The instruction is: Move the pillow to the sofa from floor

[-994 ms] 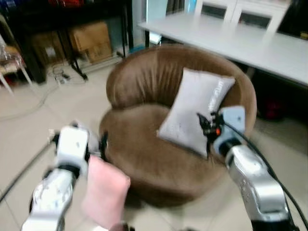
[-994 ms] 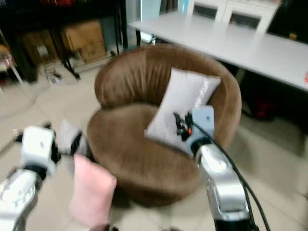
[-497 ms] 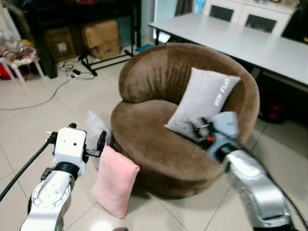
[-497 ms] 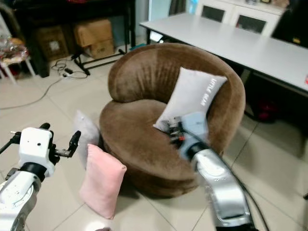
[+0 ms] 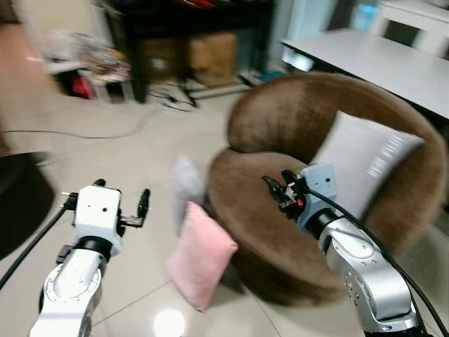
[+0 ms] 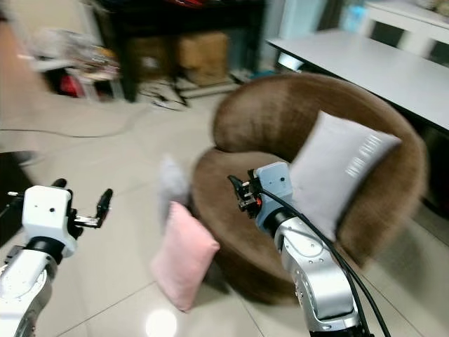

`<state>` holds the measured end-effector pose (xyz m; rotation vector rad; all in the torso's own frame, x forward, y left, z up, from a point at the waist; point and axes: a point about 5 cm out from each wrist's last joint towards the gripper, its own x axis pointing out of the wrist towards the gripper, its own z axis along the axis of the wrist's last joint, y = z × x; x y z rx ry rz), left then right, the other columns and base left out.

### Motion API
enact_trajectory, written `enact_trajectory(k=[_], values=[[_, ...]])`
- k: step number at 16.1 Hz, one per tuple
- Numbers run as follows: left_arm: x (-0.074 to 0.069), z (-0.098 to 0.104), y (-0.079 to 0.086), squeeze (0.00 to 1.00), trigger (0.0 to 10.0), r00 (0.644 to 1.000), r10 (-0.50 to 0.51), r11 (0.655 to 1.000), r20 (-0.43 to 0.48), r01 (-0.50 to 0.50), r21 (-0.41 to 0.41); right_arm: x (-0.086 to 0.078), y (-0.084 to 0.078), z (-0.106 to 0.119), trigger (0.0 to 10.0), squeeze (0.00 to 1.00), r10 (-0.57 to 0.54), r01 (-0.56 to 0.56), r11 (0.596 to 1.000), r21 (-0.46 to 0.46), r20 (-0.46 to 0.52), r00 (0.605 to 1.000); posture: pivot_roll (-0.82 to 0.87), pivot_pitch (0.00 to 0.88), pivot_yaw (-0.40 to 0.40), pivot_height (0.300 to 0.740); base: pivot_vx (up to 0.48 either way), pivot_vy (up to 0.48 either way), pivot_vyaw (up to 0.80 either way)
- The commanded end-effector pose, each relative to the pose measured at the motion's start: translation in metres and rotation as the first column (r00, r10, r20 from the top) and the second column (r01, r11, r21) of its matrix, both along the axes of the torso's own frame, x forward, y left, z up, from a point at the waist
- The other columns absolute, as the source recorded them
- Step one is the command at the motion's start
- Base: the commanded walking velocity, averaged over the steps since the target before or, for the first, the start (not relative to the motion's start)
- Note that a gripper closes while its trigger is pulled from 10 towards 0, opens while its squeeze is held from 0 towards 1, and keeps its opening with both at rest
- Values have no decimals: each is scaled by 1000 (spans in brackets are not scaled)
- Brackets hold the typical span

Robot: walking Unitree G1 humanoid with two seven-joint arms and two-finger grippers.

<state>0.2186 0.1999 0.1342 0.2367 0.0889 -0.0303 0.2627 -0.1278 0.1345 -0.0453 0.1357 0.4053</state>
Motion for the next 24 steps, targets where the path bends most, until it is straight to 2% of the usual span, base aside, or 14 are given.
enact_trajectory(k=[1,5,9,11,20,24], values=[[0,2,-2,0,10000,1000,-2,1000,12,2,13,2,-3,2,10000,0,-15,15,1000,-2,3,1000,-19,0,-24,740,0,0,800],[0,1,-3,0,10000,1000,-5,1000,10,5,17,1,-2,0,10000,0,-19,19,1000,3,-6,1000,-20,0,-21,740,0,0,800],[0,2,-2,0,10000,1000,7,1000,22,-7,7,3,-9,-4,10000,0,-106,107,994,12,-24,994,-20,0,-20,740,0,0,0],[1,4,-1,0,10000,999,12,1000,31,-11,-19,4,-10,-3,10000,0,-111,111,994,10,-17,994,-21,0,-21,740,0,0,0],[2,7,-2,0,10000,998,3,1000,57,-1,-25,5,-8,-3,10000,0,-108,108,994,2,-10,994,-20,0,-22,740,0,0,0],[3,8,-3,0,10000,998,-2,999,63,4,-36,4,-7,-7,10000,0,-91,89,992,-90,-11,996,-20,0,-22,740,313,0,200]])
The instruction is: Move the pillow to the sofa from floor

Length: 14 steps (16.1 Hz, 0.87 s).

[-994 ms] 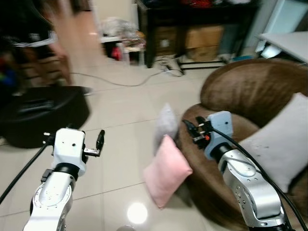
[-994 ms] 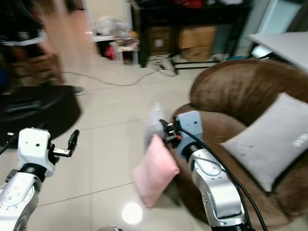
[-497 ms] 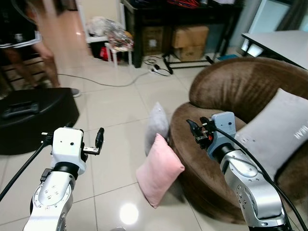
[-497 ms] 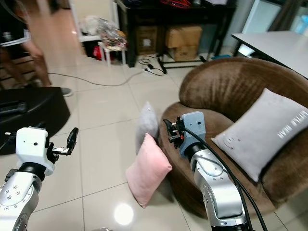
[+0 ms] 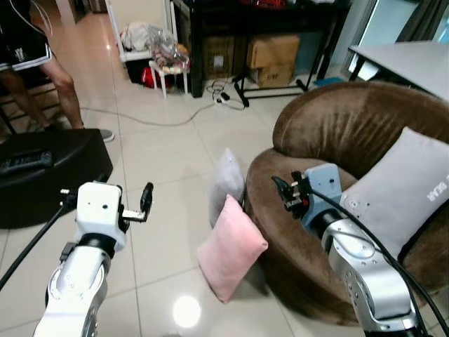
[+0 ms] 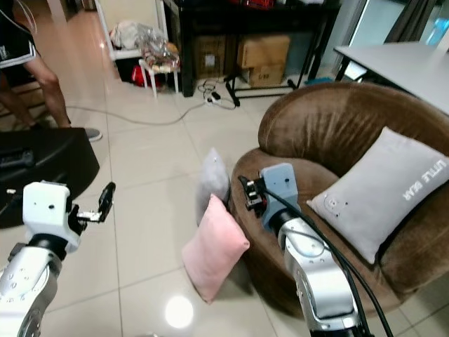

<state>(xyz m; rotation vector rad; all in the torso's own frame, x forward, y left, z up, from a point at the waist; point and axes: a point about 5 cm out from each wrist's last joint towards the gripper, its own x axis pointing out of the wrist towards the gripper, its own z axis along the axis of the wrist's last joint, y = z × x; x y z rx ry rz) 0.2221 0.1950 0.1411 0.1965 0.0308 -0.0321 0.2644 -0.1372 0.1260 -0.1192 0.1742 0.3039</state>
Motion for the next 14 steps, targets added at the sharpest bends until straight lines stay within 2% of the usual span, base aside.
enact_trajectory(k=[1,3,9,12,14], values=[[-1,2,2,0,10000,1000,5,1000,6,-5,3,4,1,-1,10000,0,-17,17,1000,-17,-7,1000,-19,0,-22,740,375,0,788],[0,2,2,0,10000,1000,5,1000,8,-5,4,5,-2,-1,10000,0,-53,53,998,24,-9,999,-19,0,-22,740,382,0,394],[1,2,2,0,10000,1000,-4,1000,9,4,3,6,-2,0,10000,0,-53,53,998,16,-3,999,-24,0,-19,740,384,0,0],[2,2,1,0,10000,1000,-6,1000,9,6,2,6,-2,0,10000,0,-54,55,998,23,-2,999,-24,0,-20,740,384,0,-760],[2,2,1,0,10000,1000,-6,1000,8,6,2,6,-3,0,10000,0,-62,62,998,27,0,998,-24,0,-21,740,382,0,0]])
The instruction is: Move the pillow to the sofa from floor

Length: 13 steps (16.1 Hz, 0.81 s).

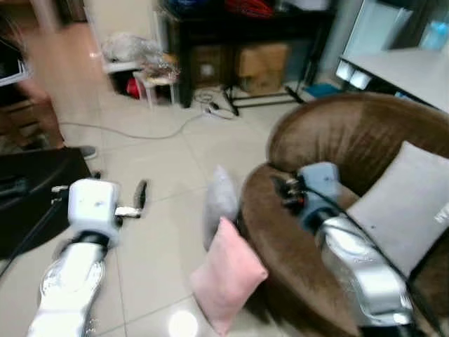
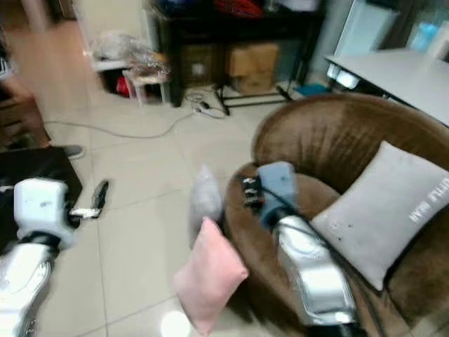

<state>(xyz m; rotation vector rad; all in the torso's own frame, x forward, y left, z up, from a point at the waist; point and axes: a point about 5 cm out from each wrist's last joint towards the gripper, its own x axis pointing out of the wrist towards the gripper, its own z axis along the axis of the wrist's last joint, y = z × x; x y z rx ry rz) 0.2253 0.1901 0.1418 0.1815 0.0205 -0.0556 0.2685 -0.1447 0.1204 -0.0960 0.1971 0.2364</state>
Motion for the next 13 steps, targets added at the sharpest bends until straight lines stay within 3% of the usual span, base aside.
enact_trajectory(k=[1,5,9,13], values=[[-1,1,6,0,10000,1000,19,1000,1,-19,17,2,4,6,10000,0,10,-10,1000,14,26,1000,-24,0,-24,740,375,0,0],[-1,0,6,0,10000,1000,16,1000,-2,-16,16,2,7,7,10000,0,28,-28,1000,13,29,999,-24,0,-25,740,372,0,0],[-2,0,6,0,10000,1000,12,1000,2,-12,20,2,7,6,10000,0,33,-34,999,13,27,999,-23,0,-26,740,350,0,-575],[-3,-4,4,0,10000,1000,25,999,-2,-25,35,1,7,4,10000,0,56,-57,998,26,24,998,-24,0,-30,740,0,0,0]])
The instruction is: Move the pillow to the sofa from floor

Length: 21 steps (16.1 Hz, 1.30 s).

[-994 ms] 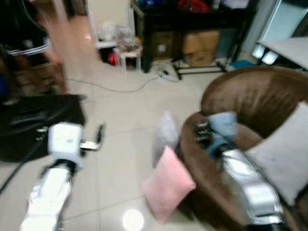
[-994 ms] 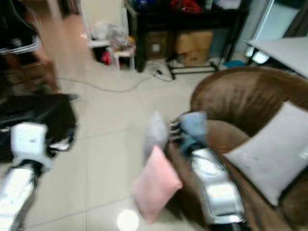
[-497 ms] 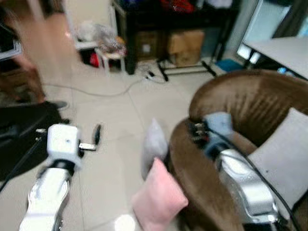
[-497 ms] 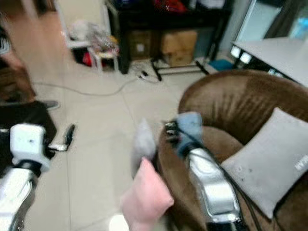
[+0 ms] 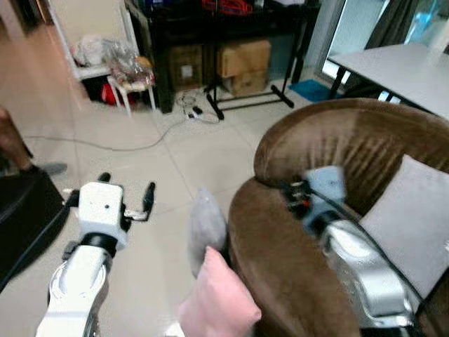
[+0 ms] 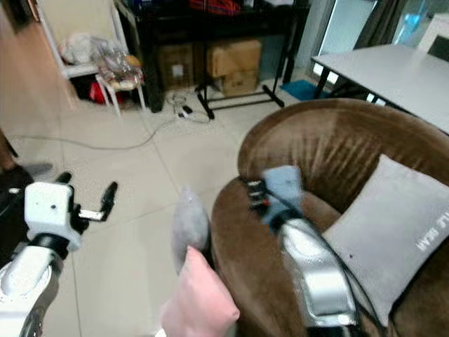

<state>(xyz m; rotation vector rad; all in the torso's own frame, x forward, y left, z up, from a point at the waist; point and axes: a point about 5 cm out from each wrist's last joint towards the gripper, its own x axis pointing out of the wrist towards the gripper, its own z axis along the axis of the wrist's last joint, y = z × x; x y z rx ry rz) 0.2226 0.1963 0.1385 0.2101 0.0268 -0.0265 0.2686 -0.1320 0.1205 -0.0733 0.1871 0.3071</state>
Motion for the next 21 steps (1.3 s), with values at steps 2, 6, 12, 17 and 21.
enact_trajectory(k=[2,6,12,17,21], values=[[-2,-1,-1,0,10000,1000,15,1000,6,-15,18,-1,-6,3,10000,0,3,-3,1000,-3,22,1000,-24,0,-31,726,0,0,0],[-3,-2,-1,0,10000,1000,18,1000,7,-18,19,-3,-6,4,10000,0,14,-15,1000,10,33,999,-26,0,-32,691,0,0,0],[-5,-4,-2,0,10000,1000,24,999,2,-24,25,-5,-6,4,10000,0,21,-21,1000,2,36,999,-31,0,-34,631,0,0,0],[-5,-3,1,0,10000,997,69,997,24,-70,35,-2,-8,7,10000,0,16,-15,1000,-10,46,999,-29,0,-47,631,0,0,0],[-8,-7,7,0,10000,995,93,993,21,-94,66,-1,-10,7,10000,0,-5,5,1000,0,49,999,-27,0,-51,631,0,0,0]])
